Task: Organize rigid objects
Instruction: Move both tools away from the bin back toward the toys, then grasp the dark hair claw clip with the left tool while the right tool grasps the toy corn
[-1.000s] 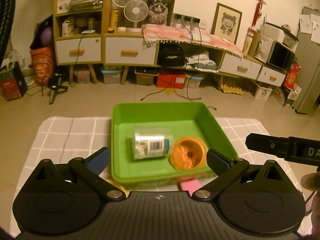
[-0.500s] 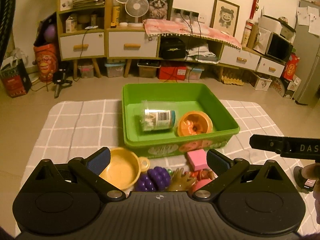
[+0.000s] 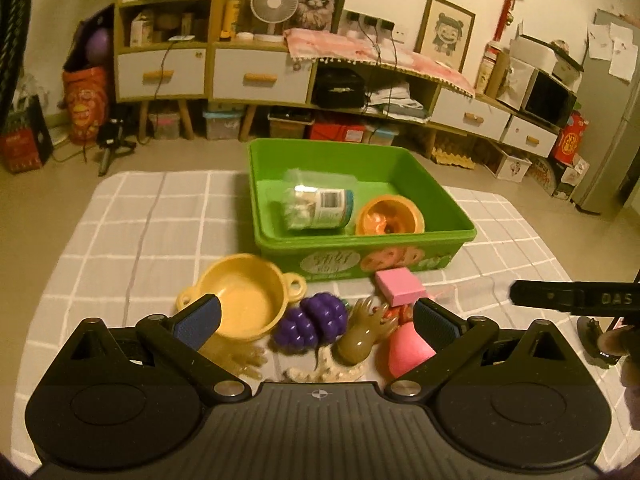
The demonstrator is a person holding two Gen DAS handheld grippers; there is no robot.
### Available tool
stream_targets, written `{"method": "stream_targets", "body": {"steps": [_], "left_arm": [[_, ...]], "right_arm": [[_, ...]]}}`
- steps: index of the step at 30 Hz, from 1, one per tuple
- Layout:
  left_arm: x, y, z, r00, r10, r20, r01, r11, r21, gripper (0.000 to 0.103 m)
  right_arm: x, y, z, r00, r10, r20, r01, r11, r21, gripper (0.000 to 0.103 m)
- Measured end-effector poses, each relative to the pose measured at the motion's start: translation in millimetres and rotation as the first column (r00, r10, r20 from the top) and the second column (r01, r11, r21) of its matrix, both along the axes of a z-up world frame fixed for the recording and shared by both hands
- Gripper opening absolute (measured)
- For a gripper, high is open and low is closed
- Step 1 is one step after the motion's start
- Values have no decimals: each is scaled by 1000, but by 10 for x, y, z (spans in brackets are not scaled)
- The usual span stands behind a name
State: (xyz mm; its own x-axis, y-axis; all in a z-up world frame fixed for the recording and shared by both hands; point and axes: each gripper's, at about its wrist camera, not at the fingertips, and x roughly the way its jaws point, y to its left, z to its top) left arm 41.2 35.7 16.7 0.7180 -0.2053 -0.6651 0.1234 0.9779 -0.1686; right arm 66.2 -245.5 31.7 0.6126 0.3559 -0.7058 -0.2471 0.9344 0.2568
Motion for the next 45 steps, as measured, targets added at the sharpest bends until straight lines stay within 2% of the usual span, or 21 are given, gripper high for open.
{"method": "stream_targets", "body": {"steps": [6,13,15,19,22,29,32,40,45], "left_arm": [[-114,61,-107,1000,-14,4,14,999,35,101],[-221,117,-225,1000,-7,-16,8,998,56,101],[-227,153,-287,999,25,-48,-23,999,40,101],[-203,254,-377,989,58,-133,-66,996,-56,99],[-211,260,-411,985,69,-160,-83,993,-80,97],[-216,276,-519,968,80,-236,-116,983,-143,85],[-220,290,-545,964,85,-253,-128,979,-157,79],[-235,257,-589,962,84,-259,-127,980,-154,65],[-238,250,-604,961,77,-264,-122,980,-157,52]], "right_arm": [[-74,-158,-86,999,-20,-46,20,1000,4,74],[-165,-218,-207,997,-11,-73,5,997,-83,74],[-169,-232,-260,996,-19,-90,9,994,-108,74],[-165,-231,-345,992,-31,-122,12,989,-150,74],[-163,-233,-391,989,-31,-145,9,988,-152,74],[-144,-192,-518,977,-25,-211,-6,990,-142,74],[-137,-148,-598,972,-23,-233,-16,986,-165,74],[-133,-68,-733,974,-29,-227,-30,967,-253,74],[-141,-37,-744,976,-31,-216,-31,960,-278,74]]}}
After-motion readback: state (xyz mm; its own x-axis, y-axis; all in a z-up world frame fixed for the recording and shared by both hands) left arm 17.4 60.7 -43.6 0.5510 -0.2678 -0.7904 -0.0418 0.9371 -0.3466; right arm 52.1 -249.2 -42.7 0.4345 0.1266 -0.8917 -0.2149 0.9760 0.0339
